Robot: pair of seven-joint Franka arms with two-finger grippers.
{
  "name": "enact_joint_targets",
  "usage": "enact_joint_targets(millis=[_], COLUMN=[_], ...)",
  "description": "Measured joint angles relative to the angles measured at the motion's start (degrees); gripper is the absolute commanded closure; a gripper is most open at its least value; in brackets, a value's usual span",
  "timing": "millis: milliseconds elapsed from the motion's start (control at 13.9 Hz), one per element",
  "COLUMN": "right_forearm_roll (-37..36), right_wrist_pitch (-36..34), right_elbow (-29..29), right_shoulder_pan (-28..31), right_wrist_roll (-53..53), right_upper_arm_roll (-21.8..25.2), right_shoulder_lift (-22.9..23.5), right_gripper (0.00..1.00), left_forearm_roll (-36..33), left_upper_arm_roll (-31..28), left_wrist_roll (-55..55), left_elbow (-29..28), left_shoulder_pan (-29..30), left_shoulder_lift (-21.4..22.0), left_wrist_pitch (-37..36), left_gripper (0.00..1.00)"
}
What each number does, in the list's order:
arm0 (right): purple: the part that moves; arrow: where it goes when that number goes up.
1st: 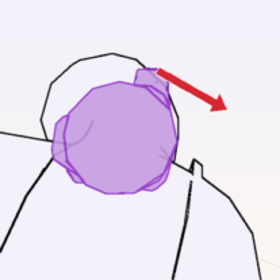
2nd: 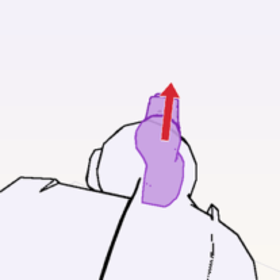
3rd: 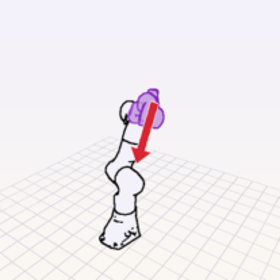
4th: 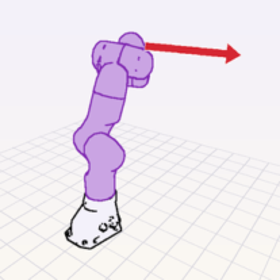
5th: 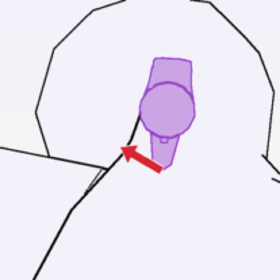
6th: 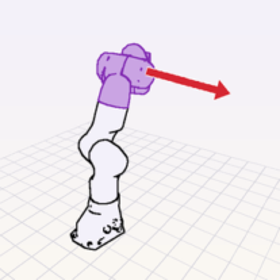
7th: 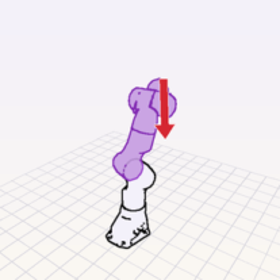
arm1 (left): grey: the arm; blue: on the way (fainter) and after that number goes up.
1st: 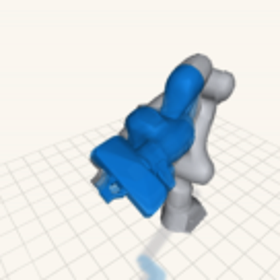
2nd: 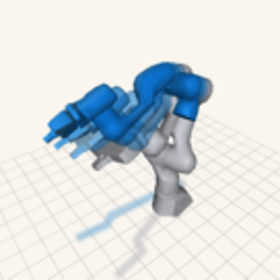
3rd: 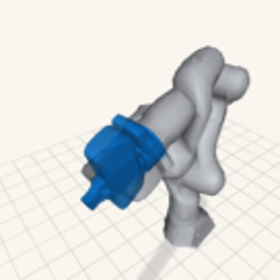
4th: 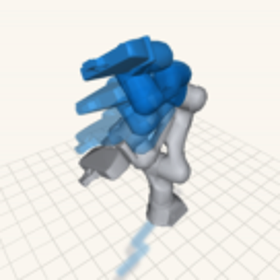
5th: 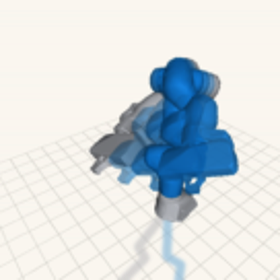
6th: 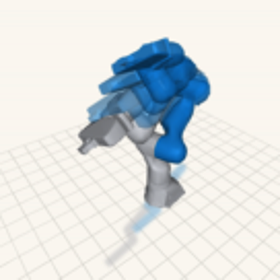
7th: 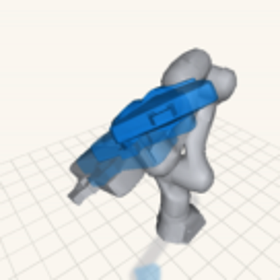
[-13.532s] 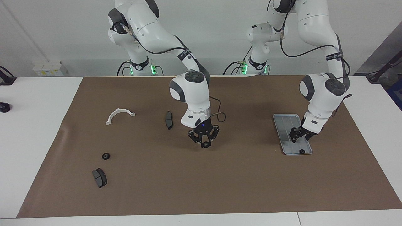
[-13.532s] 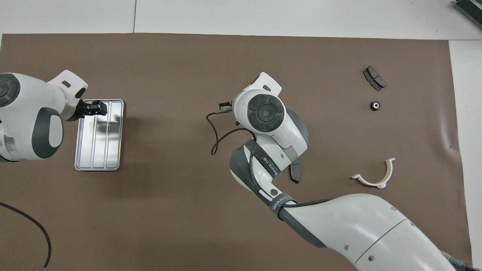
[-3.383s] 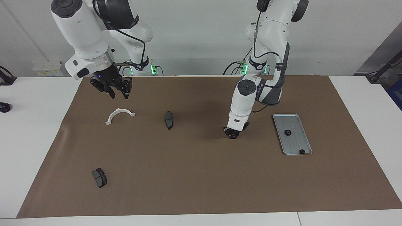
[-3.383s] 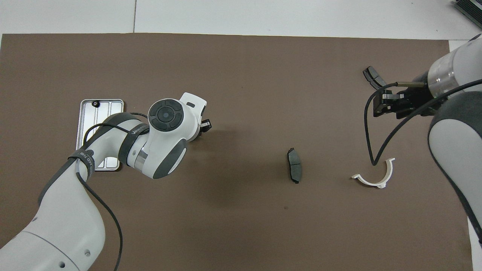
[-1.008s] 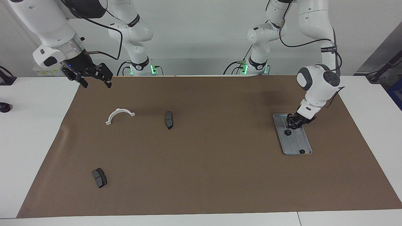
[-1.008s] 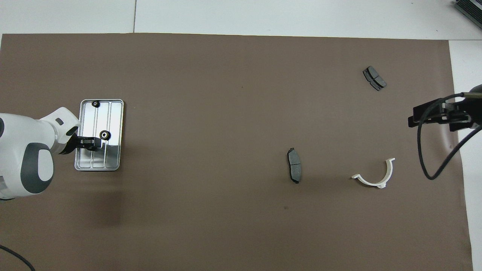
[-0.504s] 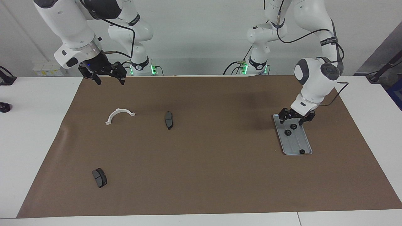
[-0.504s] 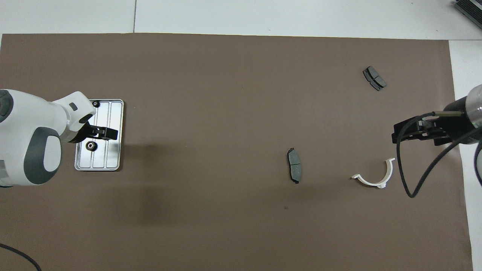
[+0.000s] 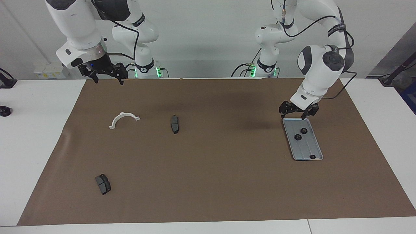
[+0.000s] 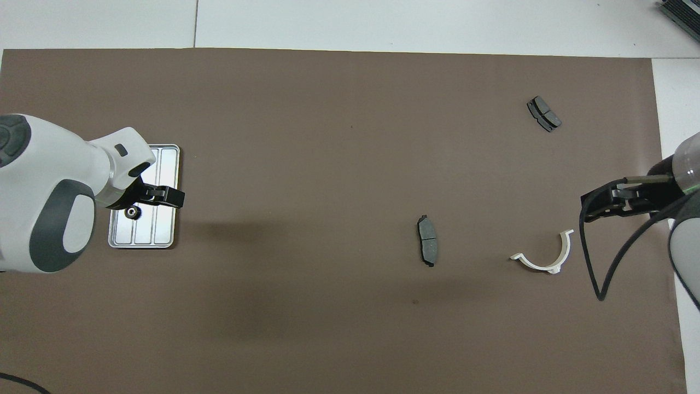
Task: Pick bearing gear from pile to tray
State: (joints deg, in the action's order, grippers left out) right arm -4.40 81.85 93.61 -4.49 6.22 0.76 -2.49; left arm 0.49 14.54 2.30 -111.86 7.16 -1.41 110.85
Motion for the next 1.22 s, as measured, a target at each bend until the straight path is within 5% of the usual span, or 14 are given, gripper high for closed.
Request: enact_joint_targets(millis=[648, 936, 1224], right_forearm_roll=[2.0, 4.1, 4.2], right_wrist_pitch=[6.2, 6.3, 6.3], right_elbow=[-0.1, -0.1, -0.1], right_shoulder_pan=[0.1, 0.2, 0.1], right_wrist_roll=[-1.2, -1.2, -1.2], right_upper_arm_roll=[0.0, 0.2, 0.1], right_shoulder_lift=[-0.2, -0.2, -0.2], right_gripper=[0.00, 0.00, 0.00], left_forearm_roll=[0.2, 0.2, 0.2], left_upper_arm_roll=[-2.2, -3.0, -10.7], left_wrist_roll=[0.0, 0.1, 0.1], left_elbow=[18.7, 18.6, 18.2], left_shoulder_pan=[3.1, 1.3, -6.7], left_shoulder_lift=[0.4, 0.2, 0.2], left_wrist_pitch=[-16.6, -18.1, -18.2], left_gripper=[0.00, 0.00, 0.00])
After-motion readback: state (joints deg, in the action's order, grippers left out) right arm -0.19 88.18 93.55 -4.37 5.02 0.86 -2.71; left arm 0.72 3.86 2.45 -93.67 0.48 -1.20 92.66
